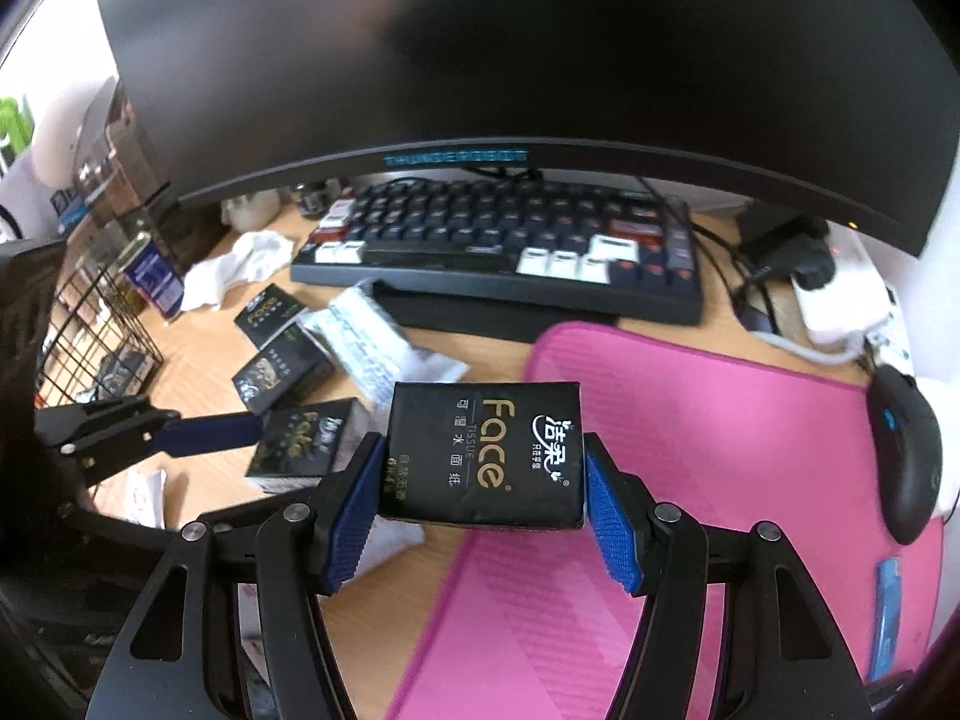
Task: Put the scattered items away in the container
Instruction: 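Grasp a black Face pack with each gripper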
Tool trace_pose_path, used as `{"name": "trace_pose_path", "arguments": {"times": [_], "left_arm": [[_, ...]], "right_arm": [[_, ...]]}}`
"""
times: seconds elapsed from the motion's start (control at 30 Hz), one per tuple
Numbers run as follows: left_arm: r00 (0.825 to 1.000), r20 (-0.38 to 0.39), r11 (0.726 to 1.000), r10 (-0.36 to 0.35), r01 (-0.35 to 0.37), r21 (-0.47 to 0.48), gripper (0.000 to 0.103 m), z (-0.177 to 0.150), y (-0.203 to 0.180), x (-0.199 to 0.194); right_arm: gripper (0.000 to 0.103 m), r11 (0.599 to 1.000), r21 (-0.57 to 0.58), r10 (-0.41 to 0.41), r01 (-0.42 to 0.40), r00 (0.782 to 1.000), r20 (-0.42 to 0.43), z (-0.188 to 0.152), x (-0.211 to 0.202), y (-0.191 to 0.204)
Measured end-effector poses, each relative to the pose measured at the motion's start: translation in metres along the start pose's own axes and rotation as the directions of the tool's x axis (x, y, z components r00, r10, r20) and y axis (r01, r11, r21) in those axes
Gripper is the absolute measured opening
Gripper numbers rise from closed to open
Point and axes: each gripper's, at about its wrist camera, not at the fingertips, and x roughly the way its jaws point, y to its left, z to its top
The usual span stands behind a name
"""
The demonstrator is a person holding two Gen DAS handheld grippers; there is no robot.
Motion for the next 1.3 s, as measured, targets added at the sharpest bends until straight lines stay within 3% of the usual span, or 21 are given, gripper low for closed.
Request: {"name": "trace_pose_path", "arguments": {"times": [0.27,0.43,0.7,0.93,1.3], "left_arm": [[0.999,-0.002,0.998,0.041,-0.041,-0.05,0.068,0.01,0.007,0.016],[0.999,0.003,0.998,0.053,-0.053,-0.017,0.067,0.005,0.006,0.015],[0.999,0.002,0.999,0.042,-0.042,0.019,0.062,-0.009,0.013,0.004],[1.0,-0.014,1.0,0.019,-0.019,-0.016,0.072,-0.022,0.026,-0.002],[1.0,-0.024,0.999,-0.02,0.019,-0.042,0.073,-0.02,0.03,0.016]], "right_arm": [[0.063,1.0,0.016,0.027,-0.027,1.0,-0.002,-0.003,0.002,-0.014],[0.063,0.999,0.016,0.043,-0.043,0.999,-0.007,-0.004,0.008,-0.011],[0.063,0.999,0.011,0.042,-0.042,0.999,-0.007,-0.006,0.007,-0.004],[0.063,0.999,-0.008,0.052,-0.052,0.999,0.01,-0.007,0.003,0.014],[0.063,0.998,-0.009,0.056,-0.056,0.998,0.003,-0.009,0.011,0.019]]}}
